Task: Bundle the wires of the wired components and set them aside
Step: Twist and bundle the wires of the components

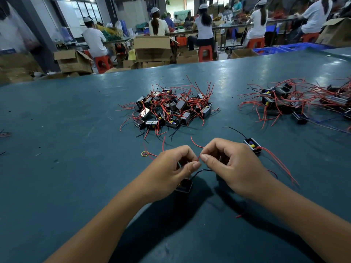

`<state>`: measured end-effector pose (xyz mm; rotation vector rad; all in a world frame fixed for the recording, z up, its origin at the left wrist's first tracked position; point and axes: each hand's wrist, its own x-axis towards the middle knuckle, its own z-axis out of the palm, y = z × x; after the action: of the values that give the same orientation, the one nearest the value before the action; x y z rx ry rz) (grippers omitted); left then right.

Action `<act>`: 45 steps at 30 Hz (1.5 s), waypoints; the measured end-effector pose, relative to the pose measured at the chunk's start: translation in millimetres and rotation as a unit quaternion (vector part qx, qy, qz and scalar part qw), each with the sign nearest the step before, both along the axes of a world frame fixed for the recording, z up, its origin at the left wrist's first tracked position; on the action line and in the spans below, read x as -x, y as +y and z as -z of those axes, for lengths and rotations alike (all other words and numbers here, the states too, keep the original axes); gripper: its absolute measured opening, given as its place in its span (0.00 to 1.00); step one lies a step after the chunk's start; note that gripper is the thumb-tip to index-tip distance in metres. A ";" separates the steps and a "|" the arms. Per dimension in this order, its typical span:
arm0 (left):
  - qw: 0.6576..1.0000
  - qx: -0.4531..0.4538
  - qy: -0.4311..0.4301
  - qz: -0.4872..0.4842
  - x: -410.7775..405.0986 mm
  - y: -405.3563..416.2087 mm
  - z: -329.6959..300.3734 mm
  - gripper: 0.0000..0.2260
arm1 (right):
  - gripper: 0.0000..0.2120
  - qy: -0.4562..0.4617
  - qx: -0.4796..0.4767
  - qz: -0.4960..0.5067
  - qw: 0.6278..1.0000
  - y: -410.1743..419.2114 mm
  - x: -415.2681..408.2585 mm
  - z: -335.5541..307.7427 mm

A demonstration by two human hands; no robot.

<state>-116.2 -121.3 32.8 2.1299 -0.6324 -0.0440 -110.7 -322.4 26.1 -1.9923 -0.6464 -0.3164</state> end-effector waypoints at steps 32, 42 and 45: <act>0.972 -0.224 -0.053 -0.038 -3.7 30.6 -11.9 0.19 | 0.21 0.054 0.284 -0.051 0.956 -38.0 -17.5 -13.4; 0.985 0.084 0.126 -0.085 0.3 11.3 -14.3 0.15 | 0.06 0.124 0.059 0.035 0.990 -9.9 -4.6 -14.3; 0.962 0.202 0.161 -0.085 5.1 -7.1 -6.8 0.17 | 0.06 0.283 -0.129 -0.008 0.950 6.5 2.9 -9.7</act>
<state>-121.3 -128.4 39.5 1.7217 -0.2393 -0.1507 -113.6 -315.9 35.8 -1.7068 -0.2357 0.1776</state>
